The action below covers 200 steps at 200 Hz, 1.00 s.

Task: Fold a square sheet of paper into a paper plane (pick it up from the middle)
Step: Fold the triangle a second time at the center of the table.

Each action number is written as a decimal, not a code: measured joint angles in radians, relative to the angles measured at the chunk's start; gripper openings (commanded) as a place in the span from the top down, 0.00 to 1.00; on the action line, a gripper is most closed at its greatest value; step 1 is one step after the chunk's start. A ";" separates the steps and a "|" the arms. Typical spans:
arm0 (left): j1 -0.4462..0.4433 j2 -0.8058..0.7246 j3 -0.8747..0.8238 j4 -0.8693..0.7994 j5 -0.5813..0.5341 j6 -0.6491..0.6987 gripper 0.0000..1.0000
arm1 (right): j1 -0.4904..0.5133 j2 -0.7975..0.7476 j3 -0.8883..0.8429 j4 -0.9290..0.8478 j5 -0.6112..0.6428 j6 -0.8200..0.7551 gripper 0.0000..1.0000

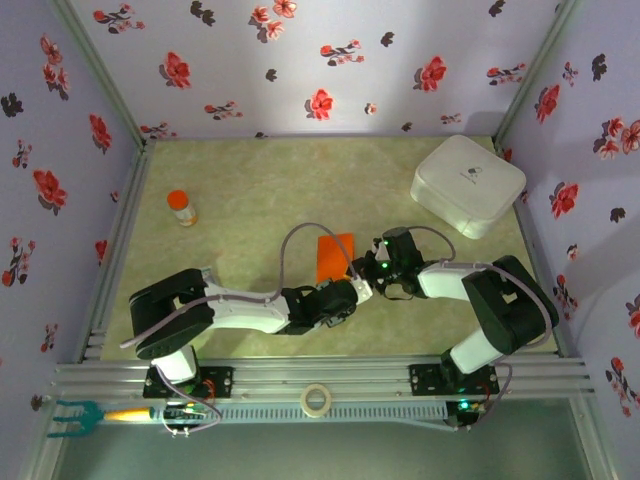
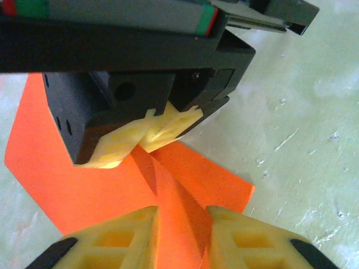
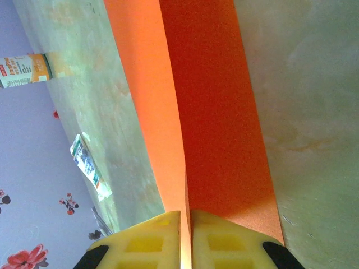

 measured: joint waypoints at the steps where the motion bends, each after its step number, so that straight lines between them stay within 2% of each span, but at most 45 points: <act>1: 0.000 0.000 0.000 0.000 0.000 0.000 0.79 | 0.000 0.000 0.000 0.000 0.000 0.000 0.87; 54: 0.000 0.000 0.004 -0.003 -0.004 -0.014 1.00 | 0.000 -0.008 0.000 -0.003 0.001 0.000 0.82; 72: 0.002 0.000 0.006 -0.007 -0.003 -0.037 1.00 | -0.001 -0.021 0.000 -0.017 0.006 0.000 0.74; 84: 0.010 -0.002 0.006 -0.008 0.009 -0.065 1.00 | -0.005 -0.038 0.000 -0.035 0.018 0.000 0.66; 112: 0.081 -0.042 -0.003 -0.005 0.129 -0.173 1.00 | -0.030 -0.136 -0.005 -0.121 0.084 -0.013 0.57; 138: 0.174 -0.103 -0.043 0.039 0.266 -0.280 1.00 | -0.051 -0.254 -0.009 -0.222 0.160 -0.035 0.55; 149: 0.207 -0.120 -0.061 0.063 0.321 -0.321 1.00 | -0.056 -0.301 -0.018 -0.249 0.183 -0.043 0.57; 168: 0.241 -0.132 -0.091 0.095 0.396 -0.373 1.00 | -0.057 -0.352 -0.042 -0.269 0.192 -0.042 0.70; 200: 0.264 -0.134 -0.117 0.115 0.467 -0.426 1.00 | -0.024 -0.329 -0.078 -0.251 0.165 -0.013 0.87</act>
